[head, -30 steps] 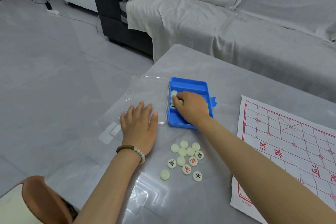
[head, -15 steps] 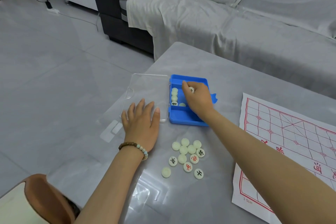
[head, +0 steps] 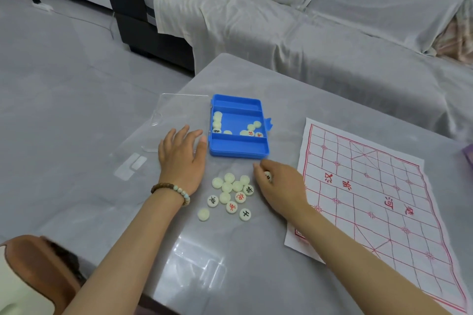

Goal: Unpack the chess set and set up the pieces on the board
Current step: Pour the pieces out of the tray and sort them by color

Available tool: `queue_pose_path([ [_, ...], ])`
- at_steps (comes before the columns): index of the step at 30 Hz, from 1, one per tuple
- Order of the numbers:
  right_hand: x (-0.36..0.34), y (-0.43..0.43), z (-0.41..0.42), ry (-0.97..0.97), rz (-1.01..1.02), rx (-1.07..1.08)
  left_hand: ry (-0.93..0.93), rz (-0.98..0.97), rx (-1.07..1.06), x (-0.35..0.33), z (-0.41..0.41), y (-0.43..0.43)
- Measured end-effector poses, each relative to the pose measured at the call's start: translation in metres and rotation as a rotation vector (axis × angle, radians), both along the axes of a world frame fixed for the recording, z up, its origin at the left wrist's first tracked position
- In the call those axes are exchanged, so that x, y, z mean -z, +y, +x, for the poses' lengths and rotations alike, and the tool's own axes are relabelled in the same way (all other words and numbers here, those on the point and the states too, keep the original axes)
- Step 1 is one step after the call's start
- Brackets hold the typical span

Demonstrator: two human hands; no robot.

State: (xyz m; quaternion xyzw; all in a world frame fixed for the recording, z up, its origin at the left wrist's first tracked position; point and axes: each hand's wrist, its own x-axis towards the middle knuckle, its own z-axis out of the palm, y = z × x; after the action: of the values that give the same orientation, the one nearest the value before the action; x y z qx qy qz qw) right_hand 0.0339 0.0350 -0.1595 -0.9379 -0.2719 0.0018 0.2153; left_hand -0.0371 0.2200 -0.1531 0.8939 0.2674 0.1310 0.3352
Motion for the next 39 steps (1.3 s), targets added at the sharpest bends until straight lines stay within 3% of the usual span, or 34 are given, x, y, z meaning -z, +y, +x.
queue_pose_path([
  [3,0.005,0.000,0.001,-0.080,-0.009,-0.117,-0.001,-0.009,0.000,0.001,-0.003,-0.002],
  [7,0.007,-0.013,0.003,-0.003,0.085,-0.172,-0.001,-0.005,-0.011,0.002,-0.005,-0.001],
  [15,0.008,-0.030,-0.020,0.100,-0.126,-0.243,-0.014,-0.014,-0.012,0.002,-0.007,0.001],
  [24,0.005,-0.022,-0.040,0.004,-0.310,-0.275,-0.015,-0.011,-0.011,0.001,-0.007,-0.001],
  [39,0.006,-0.022,-0.065,0.131,-0.252,-0.300,-0.019,-0.012,-0.014,-0.003,-0.008,-0.002],
])
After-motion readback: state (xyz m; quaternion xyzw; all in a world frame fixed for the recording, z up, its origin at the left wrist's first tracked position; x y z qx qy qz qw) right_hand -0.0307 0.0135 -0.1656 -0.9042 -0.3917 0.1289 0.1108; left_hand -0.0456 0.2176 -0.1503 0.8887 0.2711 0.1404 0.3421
